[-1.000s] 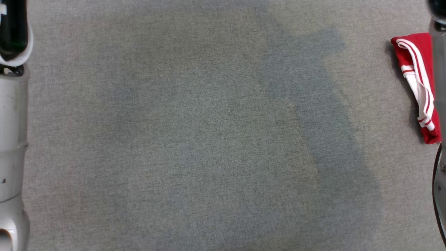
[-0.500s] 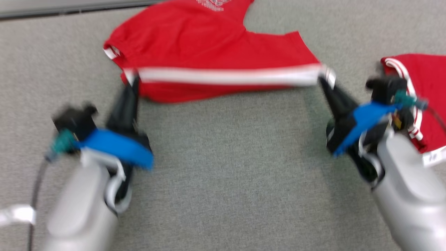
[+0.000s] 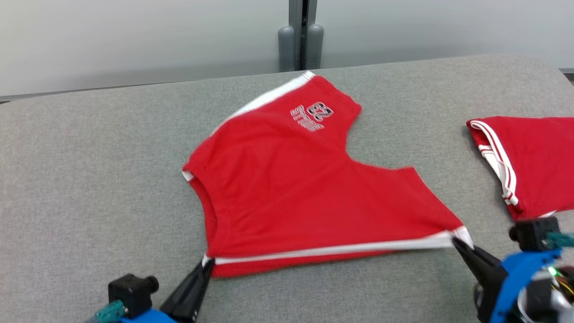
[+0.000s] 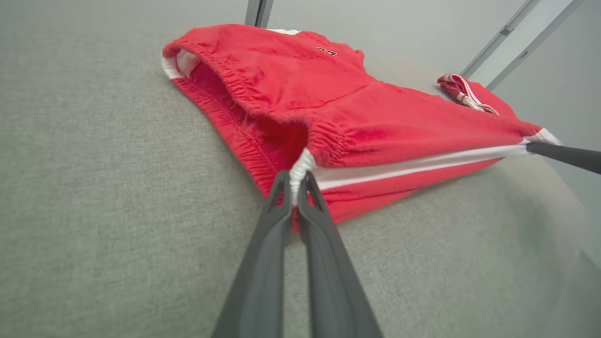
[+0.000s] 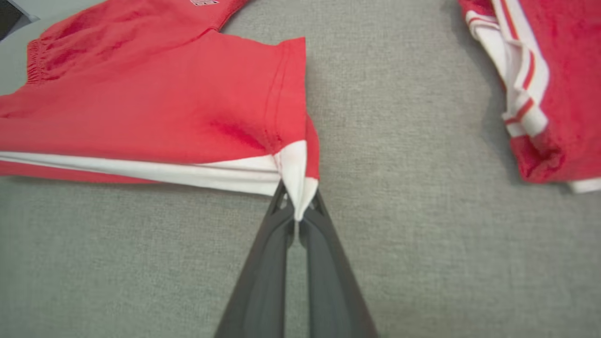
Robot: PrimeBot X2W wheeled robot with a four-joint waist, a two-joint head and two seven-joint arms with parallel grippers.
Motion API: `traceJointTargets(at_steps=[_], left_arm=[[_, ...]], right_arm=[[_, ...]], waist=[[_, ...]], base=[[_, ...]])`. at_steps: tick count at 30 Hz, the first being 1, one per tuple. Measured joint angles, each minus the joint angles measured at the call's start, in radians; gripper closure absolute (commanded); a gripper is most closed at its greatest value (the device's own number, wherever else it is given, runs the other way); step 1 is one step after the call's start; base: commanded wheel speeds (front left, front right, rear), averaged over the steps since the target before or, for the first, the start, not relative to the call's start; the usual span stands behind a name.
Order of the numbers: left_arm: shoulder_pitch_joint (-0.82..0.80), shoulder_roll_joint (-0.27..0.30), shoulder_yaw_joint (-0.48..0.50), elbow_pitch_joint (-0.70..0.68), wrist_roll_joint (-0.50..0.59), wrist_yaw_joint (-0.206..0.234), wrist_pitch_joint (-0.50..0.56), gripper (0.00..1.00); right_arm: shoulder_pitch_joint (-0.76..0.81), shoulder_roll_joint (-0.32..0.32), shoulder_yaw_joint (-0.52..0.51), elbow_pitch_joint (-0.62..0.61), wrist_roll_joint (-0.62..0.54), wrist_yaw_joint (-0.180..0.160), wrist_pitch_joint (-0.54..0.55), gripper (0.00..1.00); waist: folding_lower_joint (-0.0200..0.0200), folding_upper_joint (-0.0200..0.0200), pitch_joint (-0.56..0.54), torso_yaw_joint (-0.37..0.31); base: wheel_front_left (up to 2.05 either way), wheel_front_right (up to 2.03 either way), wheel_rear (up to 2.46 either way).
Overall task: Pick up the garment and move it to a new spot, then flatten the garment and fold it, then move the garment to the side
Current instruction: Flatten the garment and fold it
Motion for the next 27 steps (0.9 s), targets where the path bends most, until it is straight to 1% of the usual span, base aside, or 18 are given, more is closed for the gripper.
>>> traceJointTargets(at_steps=[3, 5, 7, 11, 13, 16, 19, 21, 24, 27], left_arm=[[0.087, 0.043, -0.009, -0.156, -0.025, 0.045, 0.079, 1.00], [0.142, 0.068, -0.018, -0.250, -0.035, 0.076, 0.130, 1.00], [0.182, 0.086, -0.025, -0.333, -0.045, 0.105, 0.171, 1.00], [0.209, 0.081, -0.018, -0.440, -0.110, 0.114, 0.198, 1.00], [0.204, 0.083, -0.012, -0.453, -0.109, 0.121, 0.203, 1.00], [0.153, 0.077, -0.005, -0.441, -0.106, 0.109, 0.203, 1.00], [0.056, 0.040, -0.003, -0.396, -0.101, 0.088, 0.202, 1.00], [-0.018, 0.008, -0.007, -0.356, -0.096, 0.084, 0.207, 1.00], [-0.126, -0.067, -0.015, -0.284, -0.101, 0.083, 0.210, 1.00], [-0.217, -0.135, -0.024, -0.197, -0.102, 0.091, 0.215, 1.00]], right_arm=[[0.136, 0.021, -0.101, -0.195, -0.035, 0.000, 0.131, 1.00], [0.191, 0.031, -0.174, -0.316, -0.077, 0.001, 0.202, 1.00], [0.229, 0.055, -0.225, -0.431, -0.101, 0.001, 0.268, 1.00], [0.258, 0.068, -0.276, -0.567, -0.140, -0.001, 0.356, 1.00], [0.245, 0.054, -0.270, -0.588, -0.151, -0.001, 0.381, 1.00], [0.166, 0.015, -0.237, -0.569, -0.153, -0.001, 0.388, 1.00], [0.049, -0.052, -0.177, -0.488, -0.154, -0.001, 0.384, 1.00], [-0.048, -0.097, -0.119, -0.418, -0.152, -0.001, 0.371, 1.00], [-0.214, -0.161, -0.022, -0.300, -0.143, -0.002, 0.346, 1.00], [-0.369, -0.206, 0.071, -0.170, -0.125, -0.002, 0.330, 1.00]], waist=[[0.0001, 0.0000, 0.003, 0.006], [0.0002, 0.0000, 0.006, 0.008], [0.0002, 0.0000, 0.008, 0.010], [0.0003, 0.0000, 0.015, 0.025], [0.0003, 0.0000, 0.021, 0.032], [0.0003, 0.0000, 0.034, 0.044], [0.0005, 0.0000, 0.057, 0.058], [0.0005, 0.0000, 0.075, 0.070], [0.0006, 0.0000, 0.105, 0.094], [0.0006, 0.0000, 0.135, 0.123]], base=[[0.00, 0.00, 0.00], [0.00, 0.00, 0.00], [0.00, 0.00, 0.00], [0.00, 0.00, 0.00], [0.00, 0.00, 0.00], [0.00, 0.00, 0.00], [0.00, 0.00, 0.00], [0.00, 0.00, 0.00], [0.00, 0.00, 0.00], [0.00, 0.00, 0.00]])
